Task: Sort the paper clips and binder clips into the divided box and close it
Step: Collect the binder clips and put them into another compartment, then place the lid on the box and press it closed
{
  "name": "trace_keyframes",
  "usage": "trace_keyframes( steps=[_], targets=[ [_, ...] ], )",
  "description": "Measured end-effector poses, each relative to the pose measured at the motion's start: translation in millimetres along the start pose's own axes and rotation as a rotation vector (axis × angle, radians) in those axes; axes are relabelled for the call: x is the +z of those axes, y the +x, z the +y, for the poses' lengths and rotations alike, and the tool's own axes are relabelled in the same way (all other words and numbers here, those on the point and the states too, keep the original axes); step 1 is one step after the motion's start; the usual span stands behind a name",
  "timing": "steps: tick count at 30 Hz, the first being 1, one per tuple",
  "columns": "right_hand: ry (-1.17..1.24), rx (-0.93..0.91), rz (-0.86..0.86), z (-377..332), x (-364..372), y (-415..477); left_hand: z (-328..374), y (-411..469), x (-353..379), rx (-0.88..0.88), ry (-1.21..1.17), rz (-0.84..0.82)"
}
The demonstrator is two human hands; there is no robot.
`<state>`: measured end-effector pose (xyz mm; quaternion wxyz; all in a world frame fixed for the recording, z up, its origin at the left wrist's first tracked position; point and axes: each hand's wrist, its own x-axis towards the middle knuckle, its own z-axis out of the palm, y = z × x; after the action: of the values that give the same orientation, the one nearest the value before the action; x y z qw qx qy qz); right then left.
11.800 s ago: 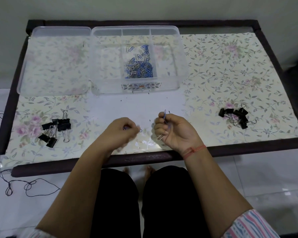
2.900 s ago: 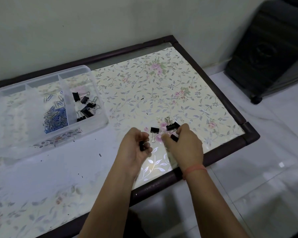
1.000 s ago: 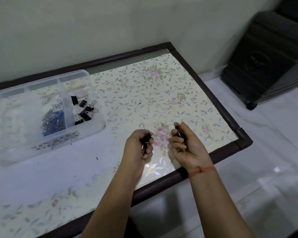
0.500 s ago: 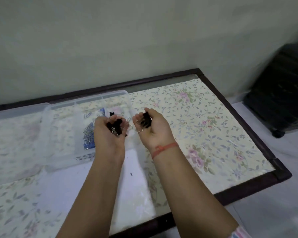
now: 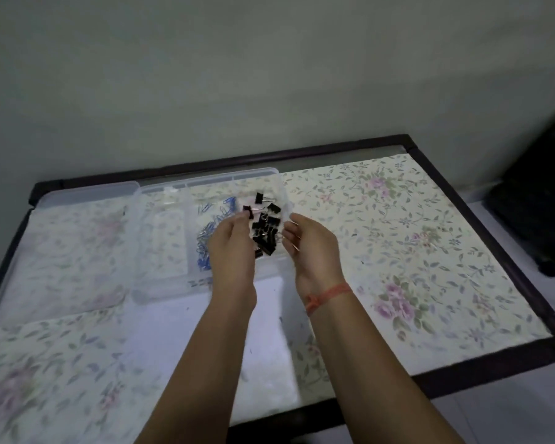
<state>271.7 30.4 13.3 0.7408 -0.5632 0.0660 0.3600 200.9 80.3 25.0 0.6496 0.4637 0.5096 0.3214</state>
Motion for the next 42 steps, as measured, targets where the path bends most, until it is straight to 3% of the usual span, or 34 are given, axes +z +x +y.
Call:
trace_keyframes(
  steps=[3,6,13,19,24,31,36,39,42],
  targets=[
    [-0.005,-0.025,0.034,16.6,-7.5,-25.5,-11.5,-23.3,-31.1,0.103,-0.026,0.068],
    [-0.105,-0.094,-0.014,40.9,0.1,-56.5,-19.0,-40.7,-70.4,0.168,-0.061,0.243],
    [-0.686,-0.368,-0.405,123.6,61.9,-100.7,-36.5,-34.7,-180.8,0.129,-0.124,0.607],
    [-1.165,-0.714,-0.695,179.8,129.7,-98.2,-49.3,-23.5,-232.1,0.029,-0.161,0.604],
    [-1.477,-0.888,-0.693,212.9,148.4,-73.4,-66.0,-15.3,-242.9,-0.051,-0.215,0.642],
    [-1.557,-1.121,-0.505,238.8,145.2,-80.8,-74.8,-9.5,-250.4,-0.124,-0.290,0.768],
    [-1.785,-1.333,-0.555,239.3,132.1,-92.8,-77.1,-15.5,-261.8,-0.220,-0.501,0.818],
    [-1.727,-1.333,-0.547,226.1,128.9,-115.7,-75.5,-26.0,-263.1,-0.321,-0.646,0.735],
    [-1.501,-1.268,-0.586,195.1,134.7,-149.7,-73.5,-38.5,-267.7,-0.348,-0.651,0.663]
  ],
)
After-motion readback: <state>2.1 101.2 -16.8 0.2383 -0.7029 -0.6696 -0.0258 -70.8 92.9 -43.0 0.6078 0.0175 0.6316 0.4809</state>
